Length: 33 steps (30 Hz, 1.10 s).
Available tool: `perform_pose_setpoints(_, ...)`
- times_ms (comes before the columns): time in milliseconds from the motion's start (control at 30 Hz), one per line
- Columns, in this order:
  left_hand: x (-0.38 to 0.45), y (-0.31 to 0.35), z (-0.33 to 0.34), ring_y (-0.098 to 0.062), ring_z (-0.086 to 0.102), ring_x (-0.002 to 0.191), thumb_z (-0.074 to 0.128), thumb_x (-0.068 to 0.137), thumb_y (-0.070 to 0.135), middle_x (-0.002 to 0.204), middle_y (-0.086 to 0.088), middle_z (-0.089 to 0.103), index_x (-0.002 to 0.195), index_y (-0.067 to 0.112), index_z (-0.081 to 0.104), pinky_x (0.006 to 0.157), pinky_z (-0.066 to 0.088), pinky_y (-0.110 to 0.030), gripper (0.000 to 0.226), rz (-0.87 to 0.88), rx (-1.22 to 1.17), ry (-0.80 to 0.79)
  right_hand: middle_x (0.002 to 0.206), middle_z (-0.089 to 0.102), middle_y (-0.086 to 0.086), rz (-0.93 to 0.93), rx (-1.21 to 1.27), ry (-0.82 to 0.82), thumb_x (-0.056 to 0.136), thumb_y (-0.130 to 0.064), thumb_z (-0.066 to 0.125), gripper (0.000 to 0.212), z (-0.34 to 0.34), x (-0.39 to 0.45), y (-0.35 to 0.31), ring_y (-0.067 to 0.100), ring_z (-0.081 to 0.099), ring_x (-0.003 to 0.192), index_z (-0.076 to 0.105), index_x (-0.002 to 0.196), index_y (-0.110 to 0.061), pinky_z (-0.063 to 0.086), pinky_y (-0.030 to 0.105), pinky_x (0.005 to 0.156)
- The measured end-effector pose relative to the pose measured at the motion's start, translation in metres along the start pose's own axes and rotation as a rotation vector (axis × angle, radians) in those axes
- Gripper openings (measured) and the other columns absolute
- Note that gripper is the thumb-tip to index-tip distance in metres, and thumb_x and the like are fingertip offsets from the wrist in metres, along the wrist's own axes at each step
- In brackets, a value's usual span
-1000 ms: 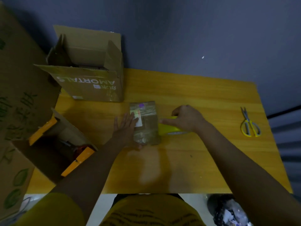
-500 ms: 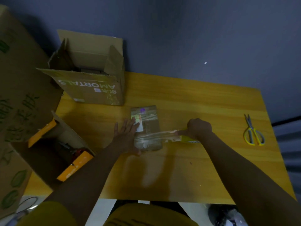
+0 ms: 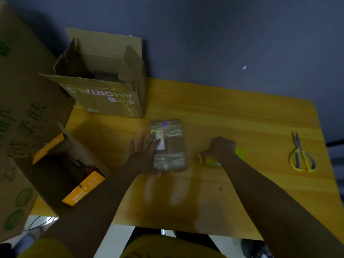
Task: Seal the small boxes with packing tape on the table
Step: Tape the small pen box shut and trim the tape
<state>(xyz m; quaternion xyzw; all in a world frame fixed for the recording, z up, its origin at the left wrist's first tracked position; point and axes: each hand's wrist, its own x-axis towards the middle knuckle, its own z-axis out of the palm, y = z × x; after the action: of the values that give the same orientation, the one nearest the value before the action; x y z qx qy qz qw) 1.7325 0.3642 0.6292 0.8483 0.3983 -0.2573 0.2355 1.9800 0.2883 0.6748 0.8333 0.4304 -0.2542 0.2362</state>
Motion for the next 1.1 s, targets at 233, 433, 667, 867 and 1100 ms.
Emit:
perform_pose_setpoints(233, 0.001, 0.04, -0.016, -0.044, -0.029, 0.138, 0.062, 0.063, 0.08, 0.156, -0.017, -0.023, 0.151, 0.01, -0.011, 0.105, -0.017, -0.067, 0.134, -0.179, 0.34, -0.059, 0.112, 0.063, -0.002, 0.002, -0.058, 0.008, 0.079, -0.067, 0.061, 0.059, 0.006, 0.003, -0.01, 0.022, 0.061, 0.109, 0.061, 0.117, -0.021, 0.042, 0.031, 0.084)
perform_pose_setpoints(433, 0.013, 0.095, -0.009, -0.045, -0.033, 0.136, 0.06, 0.062, 0.082, 0.151, -0.014, -0.037, 0.148, 0.02, -0.025, 0.096, -0.017, -0.075, 0.135, -0.092, 0.278, 0.048, 0.122, 0.061, -0.001, -0.042, -0.086, 0.056, 0.085, -0.062, 0.057, 0.057, 0.01, 0.003, -0.007, 0.023, 0.058, 0.115, 0.058, 0.124, -0.021, 0.039, 0.034, 0.092)
perform_pose_setpoints(667, 0.03, 0.111, -0.004, -0.05, -0.032, 0.134, 0.076, 0.064, 0.063, 0.15, -0.01, -0.04, 0.152, 0.033, -0.008, 0.1, 0.009, -0.08, 0.125, -0.082, 0.33, -0.082, 0.119, 0.061, -0.001, -0.077, -0.065, 0.042, 0.083, -0.067, 0.055, 0.06, 0.012, 0.004, 0.001, 0.024, 0.059, 0.112, 0.059, 0.121, -0.021, 0.039, 0.037, 0.095)
perform_pose_setpoints(867, 0.025, 0.109, -0.005, -0.052, -0.025, 0.137, 0.078, 0.072, 0.046, 0.152, -0.01, -0.035, 0.15, 0.034, 0.001, 0.098, 0.028, -0.075, 0.111, -0.127, 0.186, -0.034, 0.111, 0.063, 0.001, -0.091, 0.041, 0.028, 0.079, -0.075, 0.053, 0.067, 0.006, 0.0, 0.018, 0.024, 0.06, 0.107, 0.062, 0.113, -0.018, 0.04, 0.035, 0.087)
perform_pose_setpoints(1100, 0.006, 0.093, -0.006, -0.042, -0.015, 0.144, 0.084, 0.063, 0.044, 0.156, -0.006, -0.025, 0.145, 0.031, 0.023, 0.105, 0.036, -0.059, 0.103, 0.088, -0.17, 0.214, 0.063, 0.048, 0.004, -0.176, 0.155, 0.079, 0.075, -0.083, 0.048, 0.068, -0.011, -0.019, 0.049, 0.022, 0.05, 0.06, 0.052, 0.063, -0.016, 0.046, 0.038, 0.062)
